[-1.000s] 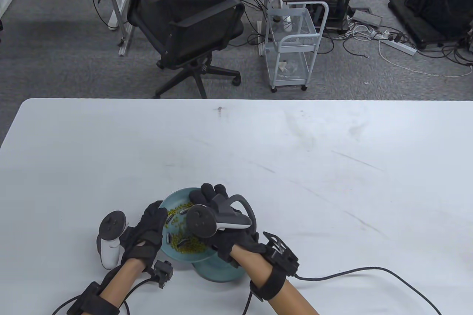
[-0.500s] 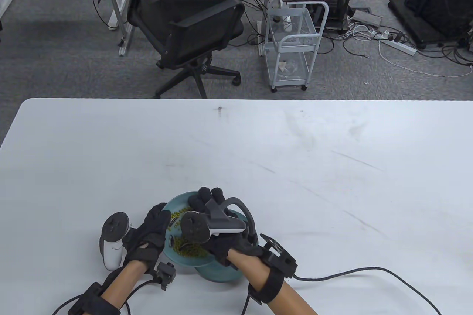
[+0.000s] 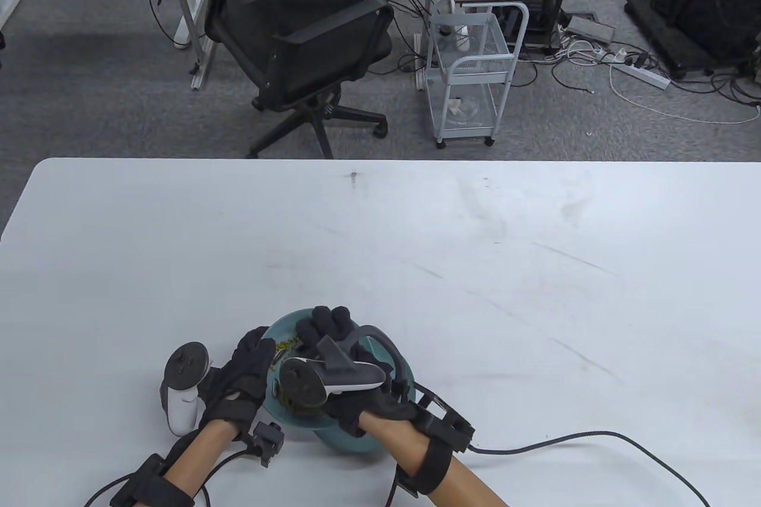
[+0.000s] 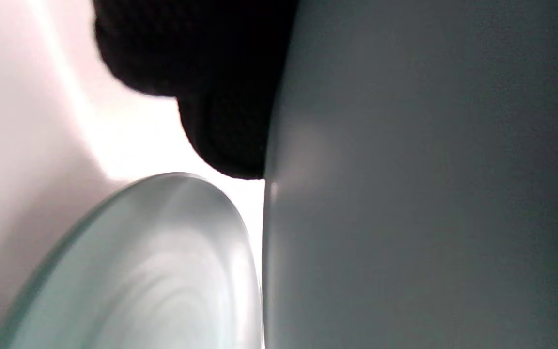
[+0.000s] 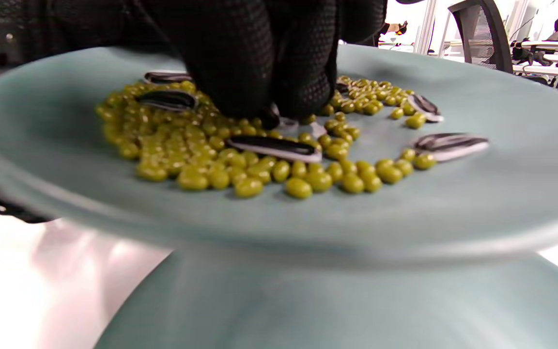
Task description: Pick sunflower seeds with hand pinch into plate
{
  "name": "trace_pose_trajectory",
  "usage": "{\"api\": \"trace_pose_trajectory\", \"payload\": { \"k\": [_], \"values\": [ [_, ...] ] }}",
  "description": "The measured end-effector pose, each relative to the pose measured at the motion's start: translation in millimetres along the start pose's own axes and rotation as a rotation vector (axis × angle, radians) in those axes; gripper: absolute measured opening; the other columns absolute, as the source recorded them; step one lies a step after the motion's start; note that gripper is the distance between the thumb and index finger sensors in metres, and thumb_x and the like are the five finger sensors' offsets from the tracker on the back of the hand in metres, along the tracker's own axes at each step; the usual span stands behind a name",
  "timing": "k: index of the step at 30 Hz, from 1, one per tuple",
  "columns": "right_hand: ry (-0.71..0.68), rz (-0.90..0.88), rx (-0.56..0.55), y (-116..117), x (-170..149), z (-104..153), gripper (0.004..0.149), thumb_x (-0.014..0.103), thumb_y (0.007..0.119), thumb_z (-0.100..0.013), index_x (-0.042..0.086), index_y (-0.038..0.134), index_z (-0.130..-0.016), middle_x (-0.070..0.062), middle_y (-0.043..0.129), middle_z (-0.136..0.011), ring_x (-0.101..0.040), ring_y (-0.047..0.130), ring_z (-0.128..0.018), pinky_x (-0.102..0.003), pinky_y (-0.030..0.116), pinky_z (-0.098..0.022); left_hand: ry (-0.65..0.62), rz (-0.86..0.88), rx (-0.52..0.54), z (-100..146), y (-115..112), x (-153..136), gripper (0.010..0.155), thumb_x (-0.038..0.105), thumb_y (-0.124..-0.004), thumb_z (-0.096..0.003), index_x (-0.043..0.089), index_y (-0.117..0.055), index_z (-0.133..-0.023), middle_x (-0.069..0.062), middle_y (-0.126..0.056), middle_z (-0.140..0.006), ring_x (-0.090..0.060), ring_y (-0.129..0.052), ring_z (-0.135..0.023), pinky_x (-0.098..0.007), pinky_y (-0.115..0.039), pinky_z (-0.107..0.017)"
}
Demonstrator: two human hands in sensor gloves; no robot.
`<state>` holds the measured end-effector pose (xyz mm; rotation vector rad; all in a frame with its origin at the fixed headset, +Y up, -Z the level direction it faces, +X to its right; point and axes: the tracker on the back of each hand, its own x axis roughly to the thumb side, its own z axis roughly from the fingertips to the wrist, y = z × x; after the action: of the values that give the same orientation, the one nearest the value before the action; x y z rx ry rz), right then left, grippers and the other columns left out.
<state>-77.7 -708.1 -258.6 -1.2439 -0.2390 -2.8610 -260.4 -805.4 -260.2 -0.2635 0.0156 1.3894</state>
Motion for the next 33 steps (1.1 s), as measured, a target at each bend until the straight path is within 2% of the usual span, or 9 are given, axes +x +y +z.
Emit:
{"api": "trace_pose_trajectory", "payload": {
  "k": [5,9,17,26,30,33],
  "values": [
    [0.005,-0.017,-0.005,0,-1,1,0.037,0.023,0.094,-0.054,-0.006,0.089,-0.077,-0.034,0.046,-0.112,-0.066,0.034,-0.100,-0.078,0.027,-0.066,-0.003,-0.003,0.002,0,0,0,0.048,0.040,-0.059,-0.0631,0.017,-0.044,-0.102,-0.012,-0.087,-0.078,-0.019,-0.105,-0.040,-0.028,-0.089,-0.026],
    [0.013,0.052,-0.012,1,4,1,0.035,0.024,0.092,-0.055,-0.004,0.091,-0.077,-0.032,0.047,-0.113,-0.066,0.036,-0.100,-0.078,0.028,-0.066,0.003,0.014,0.007,-1,1,-2,0.048,0.040,-0.059,-0.0633,0.017,-0.044,-0.102,-0.012,-0.086,-0.078,-0.019,-0.105,-0.040,-0.028,-0.089,-0.027],
    [0.008,-0.003,-0.021,-3,0,3,0.036,0.023,0.092,-0.055,-0.006,0.090,-0.077,-0.032,0.045,-0.113,-0.065,0.033,-0.101,-0.077,0.026,-0.067,0.002,0.010,-0.006,-2,1,-3,0.047,0.040,-0.058,-0.0636,0.018,-0.043,-0.102,-0.010,-0.087,-0.078,-0.018,-0.105,-0.041,-0.028,-0.089,-0.026],
    [0.078,-0.120,-0.153,-39,-22,25,0.035,0.021,0.091,-0.056,-0.007,0.090,-0.077,-0.032,0.043,-0.114,-0.065,0.031,-0.101,-0.077,0.024,-0.068,0.002,0.028,0.016,-1,6,-3,0.047,0.041,-0.058,-0.0637,0.018,-0.043,-0.102,-0.010,-0.086,-0.078,-0.018,-0.105,-0.040,-0.027,-0.088,-0.026],
    [0.136,-0.182,-0.208,-57,-39,45,0.035,0.021,0.091,-0.056,-0.007,0.090,-0.077,-0.032,0.043,-0.114,-0.065,0.030,-0.101,-0.077,0.024,-0.067,0.002,0.047,0.042,-1,13,-2,0.047,0.041,-0.059,-0.0637,0.018,-0.044,-0.102,-0.010,-0.087,-0.078,-0.018,-0.104,-0.040,-0.027,-0.088,-0.026],
    [0.178,-0.225,-0.225,-60,-51,60,0.035,0.021,0.091,-0.056,-0.007,0.090,-0.077,-0.033,0.043,-0.114,-0.065,0.031,-0.101,-0.077,0.024,-0.067,0.004,0.064,0.071,0,18,-2,0.047,0.041,-0.058,-0.0639,0.018,-0.044,-0.102,-0.010,-0.087,-0.078,-0.018,-0.104,-0.040,-0.027,-0.088,-0.026]
  ]
}}
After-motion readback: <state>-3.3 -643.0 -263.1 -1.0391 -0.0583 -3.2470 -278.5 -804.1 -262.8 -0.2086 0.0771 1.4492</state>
